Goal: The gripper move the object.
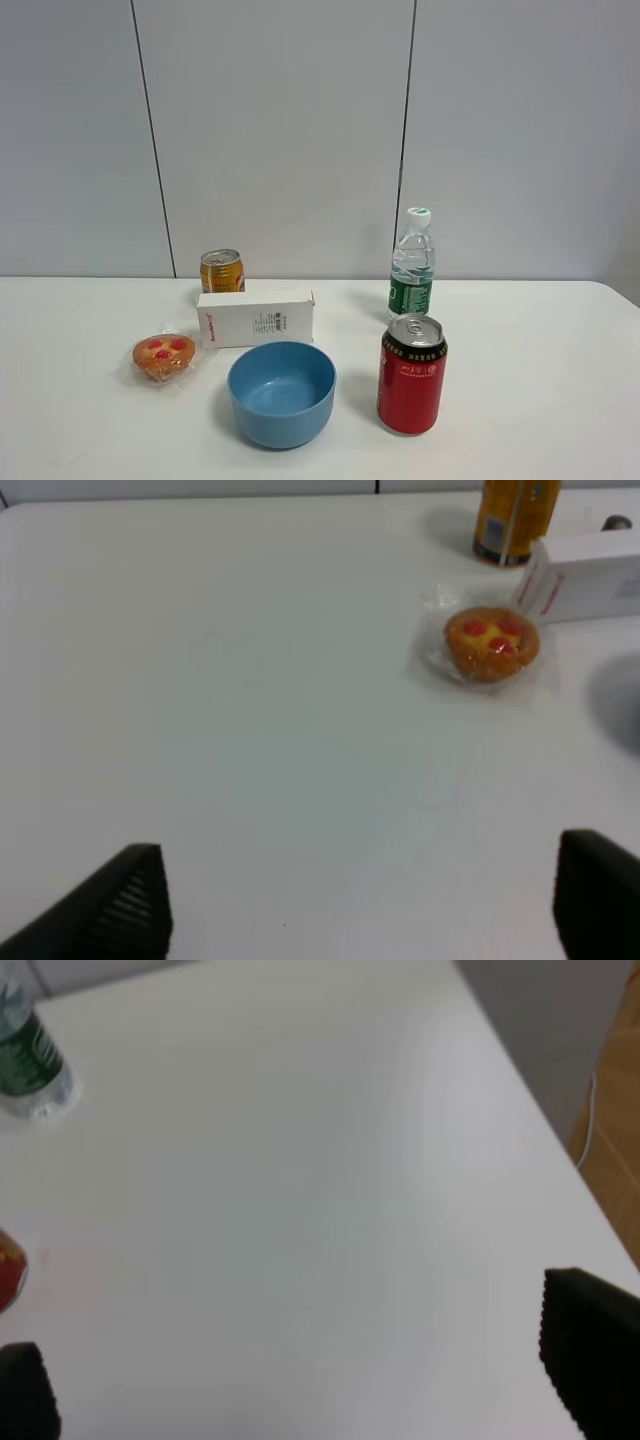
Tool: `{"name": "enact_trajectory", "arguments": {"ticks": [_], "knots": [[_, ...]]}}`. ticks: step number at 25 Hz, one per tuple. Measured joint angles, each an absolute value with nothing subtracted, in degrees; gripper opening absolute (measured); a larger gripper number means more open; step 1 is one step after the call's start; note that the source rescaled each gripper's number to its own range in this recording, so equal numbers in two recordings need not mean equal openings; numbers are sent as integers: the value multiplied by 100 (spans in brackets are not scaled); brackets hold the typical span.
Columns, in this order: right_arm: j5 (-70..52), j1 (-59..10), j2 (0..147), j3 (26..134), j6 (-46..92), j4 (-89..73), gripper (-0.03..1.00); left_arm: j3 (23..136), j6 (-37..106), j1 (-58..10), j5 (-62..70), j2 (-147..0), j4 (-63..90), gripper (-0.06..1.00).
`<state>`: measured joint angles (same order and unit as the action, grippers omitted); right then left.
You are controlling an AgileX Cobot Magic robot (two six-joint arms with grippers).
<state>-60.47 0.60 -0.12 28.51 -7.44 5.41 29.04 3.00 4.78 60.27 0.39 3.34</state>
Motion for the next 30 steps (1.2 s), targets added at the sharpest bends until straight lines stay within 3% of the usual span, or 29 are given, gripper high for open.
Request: {"name": "enact_trajectory", "arguments": {"ticks": [30], "knots": [[-6047,60,-12,2851,-855,593,98,2904,300,478,6027,39,334,100]]}}
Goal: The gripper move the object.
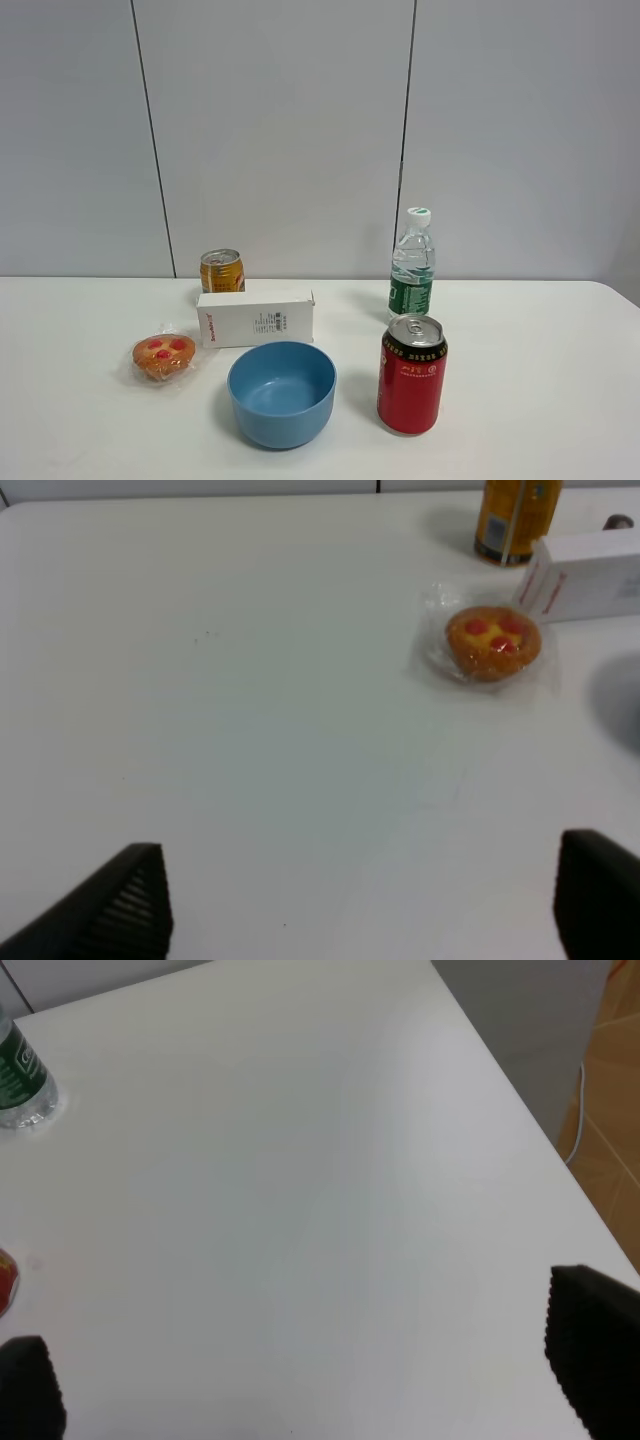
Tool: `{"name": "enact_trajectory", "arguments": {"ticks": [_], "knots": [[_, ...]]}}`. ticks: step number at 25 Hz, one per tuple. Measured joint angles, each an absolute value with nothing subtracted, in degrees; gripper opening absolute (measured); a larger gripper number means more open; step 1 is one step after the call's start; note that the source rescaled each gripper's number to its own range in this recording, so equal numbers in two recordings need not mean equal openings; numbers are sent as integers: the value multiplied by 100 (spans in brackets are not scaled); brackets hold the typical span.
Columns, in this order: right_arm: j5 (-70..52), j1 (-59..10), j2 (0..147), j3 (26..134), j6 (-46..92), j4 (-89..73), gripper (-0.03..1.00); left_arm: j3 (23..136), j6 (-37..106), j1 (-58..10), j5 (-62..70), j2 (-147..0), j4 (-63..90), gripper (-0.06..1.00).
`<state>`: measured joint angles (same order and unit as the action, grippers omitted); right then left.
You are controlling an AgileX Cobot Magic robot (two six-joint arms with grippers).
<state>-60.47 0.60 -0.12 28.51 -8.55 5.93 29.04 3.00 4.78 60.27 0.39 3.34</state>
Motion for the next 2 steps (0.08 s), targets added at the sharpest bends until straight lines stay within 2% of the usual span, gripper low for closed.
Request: {"name": "enact_trajectory", "arguments": {"ticks": [2], "knots": [[-6047,60,-12,2851,-855,593,98,2904,300,478,6027,39,334,100]]}}
